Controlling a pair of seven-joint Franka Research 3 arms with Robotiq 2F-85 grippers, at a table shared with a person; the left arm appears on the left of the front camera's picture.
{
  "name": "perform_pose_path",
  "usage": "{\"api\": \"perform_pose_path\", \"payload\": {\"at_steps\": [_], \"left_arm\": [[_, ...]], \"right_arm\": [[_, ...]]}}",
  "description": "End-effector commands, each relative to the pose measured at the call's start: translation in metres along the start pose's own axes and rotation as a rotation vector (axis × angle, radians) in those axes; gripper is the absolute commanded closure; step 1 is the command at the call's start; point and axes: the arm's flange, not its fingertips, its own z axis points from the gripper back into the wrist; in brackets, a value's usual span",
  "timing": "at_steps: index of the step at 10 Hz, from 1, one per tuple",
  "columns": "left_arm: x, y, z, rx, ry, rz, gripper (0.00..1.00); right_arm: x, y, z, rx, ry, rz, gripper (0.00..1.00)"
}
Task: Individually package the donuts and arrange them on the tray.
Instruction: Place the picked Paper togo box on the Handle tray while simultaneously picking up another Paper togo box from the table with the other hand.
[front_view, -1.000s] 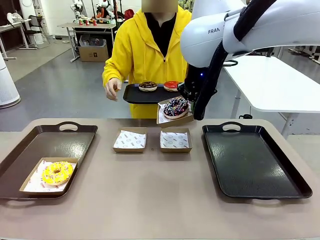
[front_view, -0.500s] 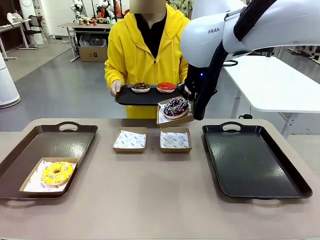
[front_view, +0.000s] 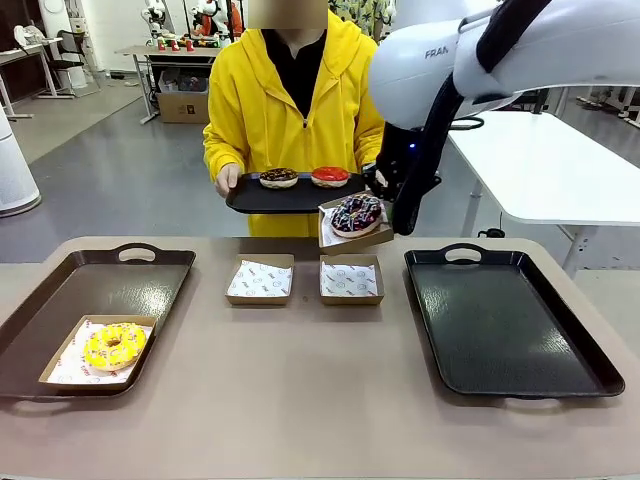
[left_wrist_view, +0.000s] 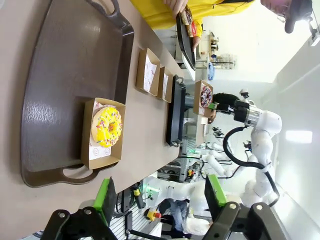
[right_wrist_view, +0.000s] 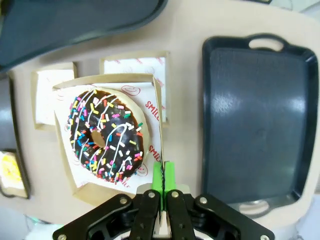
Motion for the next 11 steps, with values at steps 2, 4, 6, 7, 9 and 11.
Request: {"api": "perform_pose_path", "payload": {"at_steps": [2,4,6,7,9,11], "left_arm": [[0.007,-0.077,-0.042,0.115,0.044,-0.044,0.07],[0.017,-0.123,-0.089,0.215,0.080,-0.079,0.07],[0.015,-0.156,-0.136,0.319,0.084,-0.123,0.07],[0.015,-0.170,-0.165,0.393,0.070,-0.164,0.07],[0.012,-0.186,-0.228,0.539,0.057,-0.225,0.07],[0.011,-0.188,-0.278,0.651,0.055,-0.277,0.07]], "right_arm": [[-0.033,-0.077,0.015,0.009,0.064,0.048,0.99],[-0.049,-0.124,0.007,0.006,0.045,0.044,0.99],[-0.069,-0.158,0.001,0.006,0.057,-0.002,0.99],[-0.080,-0.170,-0.003,0.004,0.062,-0.020,0.99],[-0.100,-0.187,-0.017,0.002,0.067,-0.021,0.99],[-0.113,-0.196,-0.039,0.014,0.095,-0.012,0.99]]}}
